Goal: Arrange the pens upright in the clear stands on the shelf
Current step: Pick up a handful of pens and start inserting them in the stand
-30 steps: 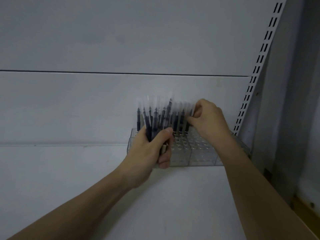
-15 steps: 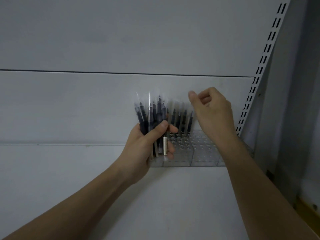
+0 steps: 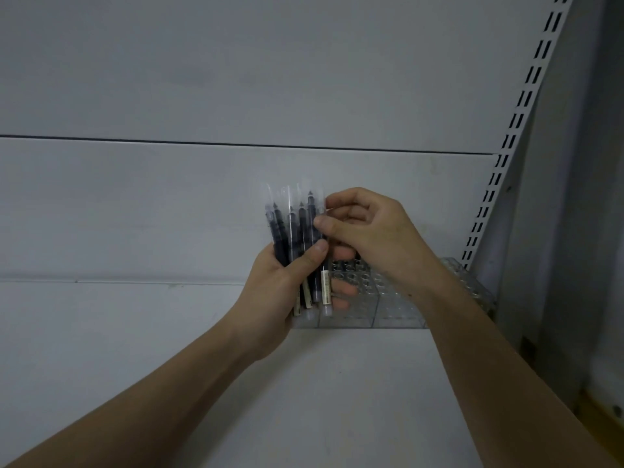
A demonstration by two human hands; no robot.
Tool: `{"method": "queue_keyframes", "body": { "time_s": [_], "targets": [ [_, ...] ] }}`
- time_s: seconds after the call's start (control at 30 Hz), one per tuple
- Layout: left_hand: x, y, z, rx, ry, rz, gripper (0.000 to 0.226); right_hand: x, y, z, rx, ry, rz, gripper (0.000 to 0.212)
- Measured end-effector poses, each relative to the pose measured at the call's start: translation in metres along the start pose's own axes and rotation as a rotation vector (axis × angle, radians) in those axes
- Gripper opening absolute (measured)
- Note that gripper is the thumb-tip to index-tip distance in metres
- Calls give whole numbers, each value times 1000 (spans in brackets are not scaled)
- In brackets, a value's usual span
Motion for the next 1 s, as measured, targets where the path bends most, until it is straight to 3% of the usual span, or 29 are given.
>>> {"method": "queue_keyframes", "body": {
  "time_s": [0.23, 0.4, 0.53, 0.7, 1.0],
  "targets": [
    [8, 2, -1, 30, 19, -58, 24, -6, 3, -22, -141, 90, 41, 22],
    [9, 3, -1, 27, 28, -69, 22, -13, 4, -20, -139, 126, 75, 20],
    [10, 4, -4, 11, -1, -73, 23, -11, 3, -45, -315, 185, 60, 18],
    [10, 4, -5, -10, -30, -78, 25, -9, -3, -76, -535, 96, 23, 19],
    [7, 4, -5, -9, -15, -51, 19, 1, -11, -97, -700, -172, -86, 13]
  ]
}}
Point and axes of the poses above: each hand's wrist, its own y-axis towards the middle knuckle, its own z-axis out of the palm, x = y × z, the point moved 10 cm from there along y, towards the middle knuckle, and after that the axes turned 10 degrees about -y, right-handed, at the moved point
